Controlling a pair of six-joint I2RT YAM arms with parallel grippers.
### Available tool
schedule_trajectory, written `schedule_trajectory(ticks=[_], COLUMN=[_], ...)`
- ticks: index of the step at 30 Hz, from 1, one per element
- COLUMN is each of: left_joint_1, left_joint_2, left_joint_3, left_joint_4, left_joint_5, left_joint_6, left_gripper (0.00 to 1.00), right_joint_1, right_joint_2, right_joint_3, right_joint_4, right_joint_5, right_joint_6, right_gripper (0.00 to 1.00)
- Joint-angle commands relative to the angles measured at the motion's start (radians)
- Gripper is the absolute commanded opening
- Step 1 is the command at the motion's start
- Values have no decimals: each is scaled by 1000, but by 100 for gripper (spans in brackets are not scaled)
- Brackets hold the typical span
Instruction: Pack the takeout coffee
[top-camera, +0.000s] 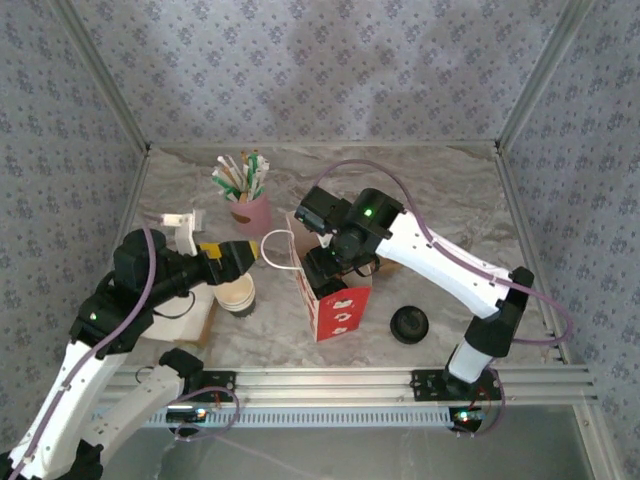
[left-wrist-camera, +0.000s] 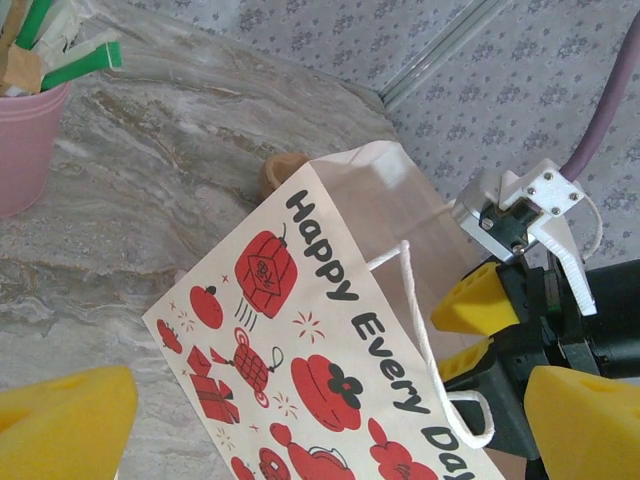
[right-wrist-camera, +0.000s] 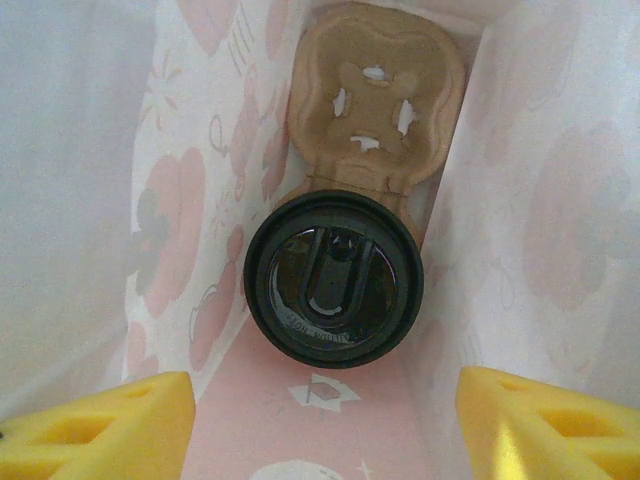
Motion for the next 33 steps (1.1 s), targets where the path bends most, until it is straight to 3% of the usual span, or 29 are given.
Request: schedule_trajectory(ticks=[1, 15, 33], left_joint_1=[-7, -8, -8], left_joint_2=[-11, -43, -151], left_joint_3=[37, 98, 152], left_joint_4=[-31, -82, -165], left_joint_5=[-11, -39, -114], left_joint_6=[21, 29, 2], left_gripper=[99, 100, 99], right_joint_1=[13, 34, 37], right_joint_2=[-47, -168, -480], right_joint_3=[24, -2, -172], right_joint_4=[-1, 80, 262], right_joint_5=[34, 85, 98], right_joint_6=[23, 25, 48], right_gripper=[71, 73, 78])
